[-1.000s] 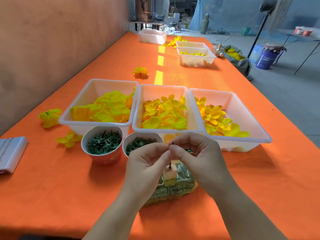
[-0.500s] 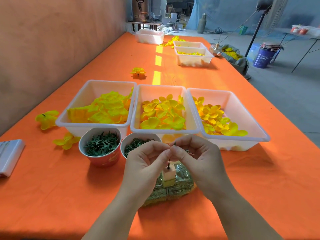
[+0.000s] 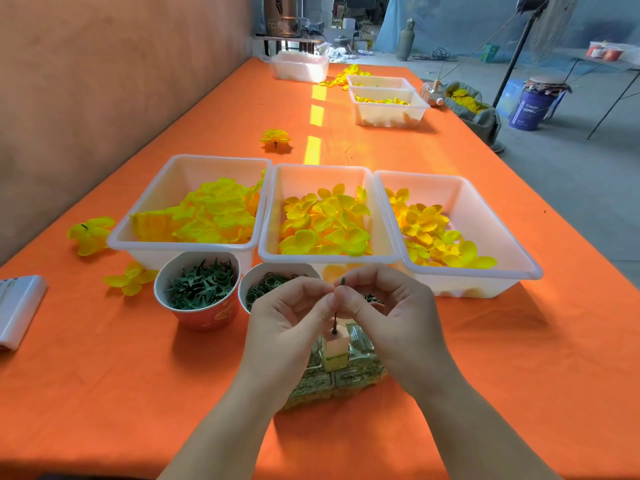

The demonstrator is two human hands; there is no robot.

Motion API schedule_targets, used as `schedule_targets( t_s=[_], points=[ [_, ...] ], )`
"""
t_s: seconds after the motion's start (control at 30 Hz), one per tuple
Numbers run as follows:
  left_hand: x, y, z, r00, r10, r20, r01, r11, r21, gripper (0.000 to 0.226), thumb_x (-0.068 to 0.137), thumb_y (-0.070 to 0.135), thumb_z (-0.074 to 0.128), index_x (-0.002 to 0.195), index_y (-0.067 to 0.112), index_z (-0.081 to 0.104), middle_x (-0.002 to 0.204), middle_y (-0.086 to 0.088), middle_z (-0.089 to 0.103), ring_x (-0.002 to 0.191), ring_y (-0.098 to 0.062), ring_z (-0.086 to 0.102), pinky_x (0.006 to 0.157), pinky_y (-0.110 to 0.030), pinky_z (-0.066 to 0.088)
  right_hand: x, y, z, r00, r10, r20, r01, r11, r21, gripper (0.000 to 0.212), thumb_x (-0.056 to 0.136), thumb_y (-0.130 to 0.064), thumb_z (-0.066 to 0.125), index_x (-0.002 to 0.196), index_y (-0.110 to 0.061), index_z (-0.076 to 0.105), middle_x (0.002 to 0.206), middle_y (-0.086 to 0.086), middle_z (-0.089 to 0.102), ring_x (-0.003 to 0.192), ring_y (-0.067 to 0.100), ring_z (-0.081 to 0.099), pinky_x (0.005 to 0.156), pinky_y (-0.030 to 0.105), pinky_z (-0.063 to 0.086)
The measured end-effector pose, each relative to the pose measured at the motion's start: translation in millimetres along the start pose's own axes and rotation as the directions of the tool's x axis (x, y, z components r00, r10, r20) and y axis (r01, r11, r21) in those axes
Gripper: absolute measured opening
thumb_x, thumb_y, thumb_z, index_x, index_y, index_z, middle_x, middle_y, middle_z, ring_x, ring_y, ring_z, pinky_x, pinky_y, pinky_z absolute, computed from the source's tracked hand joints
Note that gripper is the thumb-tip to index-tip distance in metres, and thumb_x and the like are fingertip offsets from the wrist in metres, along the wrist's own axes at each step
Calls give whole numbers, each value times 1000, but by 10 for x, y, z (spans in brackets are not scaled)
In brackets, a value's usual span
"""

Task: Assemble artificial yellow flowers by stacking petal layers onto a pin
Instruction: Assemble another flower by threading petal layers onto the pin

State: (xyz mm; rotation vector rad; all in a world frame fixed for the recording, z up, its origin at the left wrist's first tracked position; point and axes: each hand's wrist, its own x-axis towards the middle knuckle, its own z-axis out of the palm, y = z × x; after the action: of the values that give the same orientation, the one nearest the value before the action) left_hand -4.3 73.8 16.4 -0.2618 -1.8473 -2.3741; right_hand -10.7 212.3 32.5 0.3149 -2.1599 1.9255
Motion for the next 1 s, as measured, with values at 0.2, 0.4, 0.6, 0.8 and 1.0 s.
schedule_targets(
  t_s=[0.2, 0.4, 0.6, 0.8, 1.0],
  points=[
    [1, -38, -5, 1000, 26, -4, -26, 999, 35, 9, 86, 15, 67, 84, 15, 75, 79, -22, 66, 73, -23, 64, 66, -35, 56, -27, -48, 52, 997, -65, -49, 60, 993, -106, 9, 79, -30, 75, 83, -36, 71, 81, -13, 72, 78, 10, 70, 68, 49, 56],
    [-2, -50, 7, 999, 34, 8, -35, 999, 38, 11, 87, 13, 64, 85, 13, 74, 75, -15, 68, 73, -19, 66, 65, -36, 55, -53, -17, 113, 992, -66, -110, 63, 997, -35, 6, 80, -24, 75, 80, -29, 71, 78, -9, 71, 72, 10, 69, 61, 38, 57],
    [-3, -44, 9, 1000, 25, -6, -25, 999, 28, 9, 86, 18, 67, 84, 11, 73, 76, -18, 66, 70, -18, 63, 63, -31, 53, -50, 24, 91, 995, -60, -82, 63, 997, 45, 9, 80, -18, 76, 81, -27, 72, 78, -6, 71, 68, 11, 69, 59, 22, 55],
    [-10, -44, 15, 999, 29, -25, -28, 999, 34, 8, 84, 15, 67, 84, 10, 73, 75, -7, 71, 71, -15, 70, 63, -28, 56, -55, 61, 76, 994, -31, -104, 34, 999, 25, 6, 82, -21, 72, 82, -27, 74, 82, -6, 73, 78, 14, 71, 71, 36, 61],
    [-12, -30, 39, 999, 31, -15, -30, 999, 29, 8, 83, 16, 68, 82, 12, 74, 74, -4, 72, 71, -12, 70, 63, -24, 54, -73, 49, 80, 994, -19, -107, 25, 998, 52, 6, 83, -24, 71, 85, -28, 74, 83, -6, 74, 80, 13, 72, 71, 37, 61]
  ],
)
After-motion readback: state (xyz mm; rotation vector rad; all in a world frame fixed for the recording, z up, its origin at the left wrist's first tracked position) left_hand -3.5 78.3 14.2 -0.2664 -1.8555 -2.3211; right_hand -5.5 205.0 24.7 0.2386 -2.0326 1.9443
